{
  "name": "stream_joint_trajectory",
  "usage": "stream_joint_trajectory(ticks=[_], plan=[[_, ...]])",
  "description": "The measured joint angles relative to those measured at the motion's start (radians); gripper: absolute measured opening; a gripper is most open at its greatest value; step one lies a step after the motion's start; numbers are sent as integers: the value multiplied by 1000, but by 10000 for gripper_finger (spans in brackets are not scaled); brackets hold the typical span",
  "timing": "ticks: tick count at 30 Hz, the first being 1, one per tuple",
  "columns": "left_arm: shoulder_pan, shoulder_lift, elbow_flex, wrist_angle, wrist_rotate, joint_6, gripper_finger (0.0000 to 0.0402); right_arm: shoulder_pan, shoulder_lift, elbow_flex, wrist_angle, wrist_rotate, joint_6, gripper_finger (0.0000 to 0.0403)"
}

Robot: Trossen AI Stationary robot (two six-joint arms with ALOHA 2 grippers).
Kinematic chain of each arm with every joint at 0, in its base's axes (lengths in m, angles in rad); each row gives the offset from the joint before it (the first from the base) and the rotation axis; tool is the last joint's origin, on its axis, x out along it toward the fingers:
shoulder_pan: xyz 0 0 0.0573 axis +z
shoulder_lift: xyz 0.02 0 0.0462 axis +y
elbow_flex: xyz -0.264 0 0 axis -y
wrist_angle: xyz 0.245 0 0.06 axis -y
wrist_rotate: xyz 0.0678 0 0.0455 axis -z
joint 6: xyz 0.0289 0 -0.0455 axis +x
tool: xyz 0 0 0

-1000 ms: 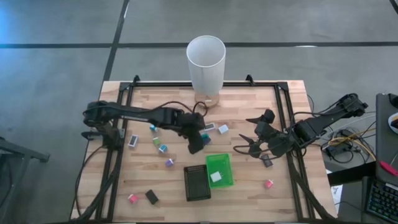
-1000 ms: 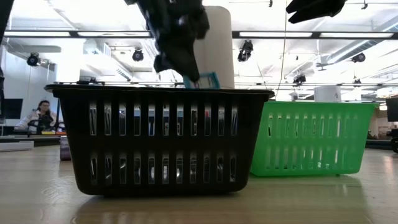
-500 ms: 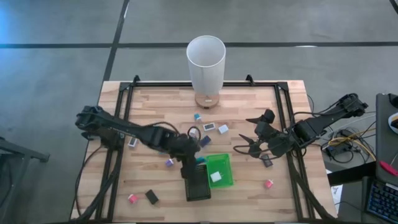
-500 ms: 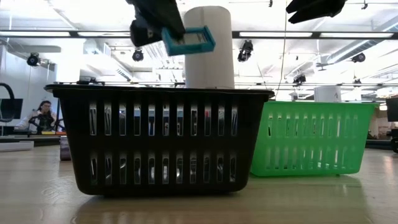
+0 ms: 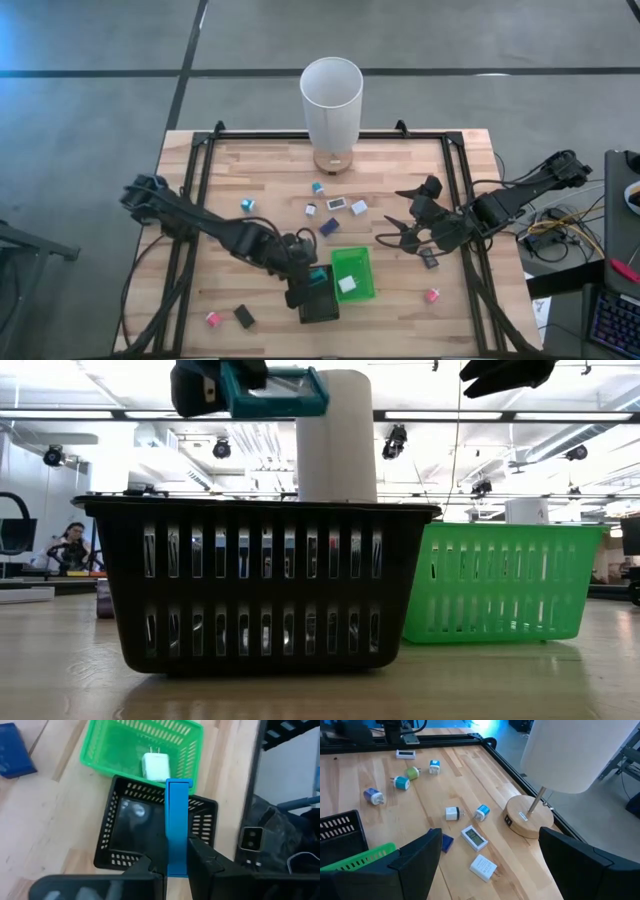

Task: Pick & Place Office items
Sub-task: Put the light blue digital clock into the black bin

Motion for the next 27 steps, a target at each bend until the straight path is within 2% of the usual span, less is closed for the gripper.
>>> stream_joint_trajectory(ticks=[10,27], plan=[[2,109,-1,26,72,-2,44,0,0,-1,4,0,0,325],[11,159,-1,31,78,-6,44,0,0,-1,6,0,0,325]])
